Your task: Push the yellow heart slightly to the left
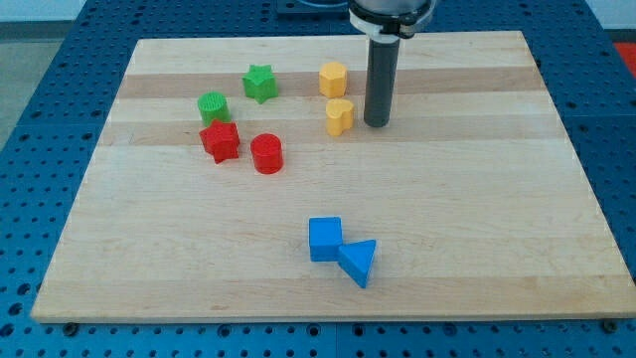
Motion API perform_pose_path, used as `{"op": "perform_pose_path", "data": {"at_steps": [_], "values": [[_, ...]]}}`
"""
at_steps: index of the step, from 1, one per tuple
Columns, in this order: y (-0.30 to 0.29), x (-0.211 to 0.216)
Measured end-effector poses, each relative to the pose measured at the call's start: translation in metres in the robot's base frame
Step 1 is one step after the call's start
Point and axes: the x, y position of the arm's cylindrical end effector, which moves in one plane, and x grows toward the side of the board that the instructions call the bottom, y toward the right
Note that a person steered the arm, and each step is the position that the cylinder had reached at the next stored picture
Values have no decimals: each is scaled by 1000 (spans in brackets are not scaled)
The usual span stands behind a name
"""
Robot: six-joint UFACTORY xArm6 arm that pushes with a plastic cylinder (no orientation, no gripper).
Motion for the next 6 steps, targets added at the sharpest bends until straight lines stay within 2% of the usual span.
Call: {"op": "perform_pose_path", "data": {"at_steps": [2, 6], "values": [[-7, 0], [-73, 0]]}}
